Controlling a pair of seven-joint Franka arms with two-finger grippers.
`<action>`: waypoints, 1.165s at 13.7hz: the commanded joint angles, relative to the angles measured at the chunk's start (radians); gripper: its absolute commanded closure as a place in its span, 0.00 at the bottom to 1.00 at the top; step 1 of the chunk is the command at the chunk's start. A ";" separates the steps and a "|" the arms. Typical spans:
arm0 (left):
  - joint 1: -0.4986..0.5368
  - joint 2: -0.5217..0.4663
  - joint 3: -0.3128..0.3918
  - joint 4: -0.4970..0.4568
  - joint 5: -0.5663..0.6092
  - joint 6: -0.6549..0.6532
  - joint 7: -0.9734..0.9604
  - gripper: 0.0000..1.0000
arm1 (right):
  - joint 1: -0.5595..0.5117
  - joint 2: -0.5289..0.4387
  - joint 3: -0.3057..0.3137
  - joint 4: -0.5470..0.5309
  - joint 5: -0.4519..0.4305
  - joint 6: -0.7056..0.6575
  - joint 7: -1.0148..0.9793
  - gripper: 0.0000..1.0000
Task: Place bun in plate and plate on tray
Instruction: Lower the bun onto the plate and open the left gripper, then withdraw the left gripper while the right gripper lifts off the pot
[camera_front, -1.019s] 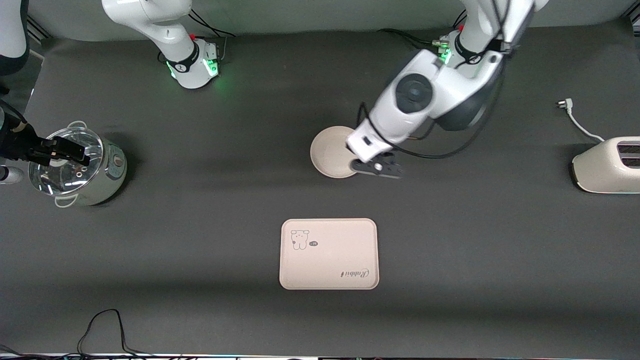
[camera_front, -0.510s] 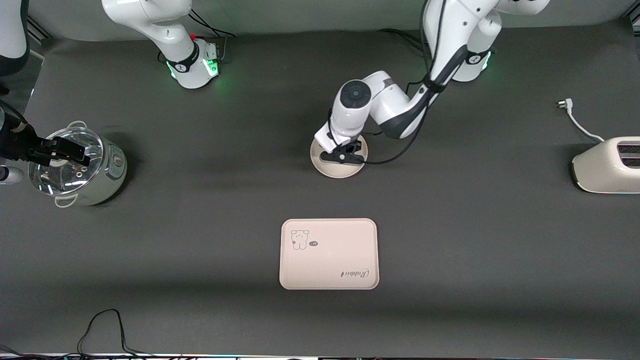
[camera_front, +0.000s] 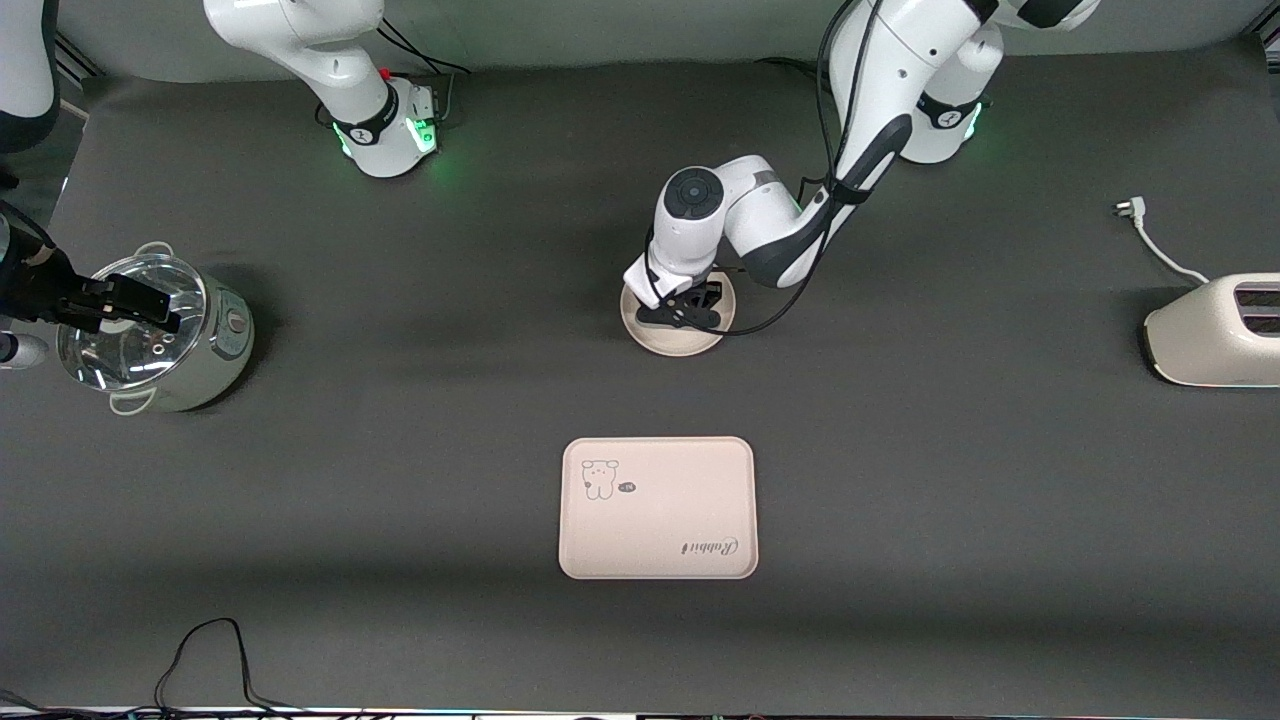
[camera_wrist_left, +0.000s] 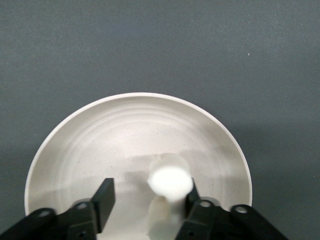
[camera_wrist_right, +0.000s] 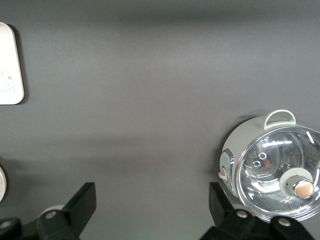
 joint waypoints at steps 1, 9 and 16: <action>-0.012 0.002 0.013 0.001 0.034 0.000 -0.032 0.00 | -0.002 -0.026 0.003 -0.031 -0.023 0.022 -0.015 0.00; -0.008 0.001 0.022 -0.019 0.075 -0.017 -0.069 0.00 | -0.002 -0.032 0.003 -0.033 -0.023 0.021 -0.015 0.00; 0.111 -0.241 0.021 0.000 -0.001 -0.167 0.110 0.00 | -0.002 -0.033 0.003 -0.033 -0.023 0.021 -0.015 0.00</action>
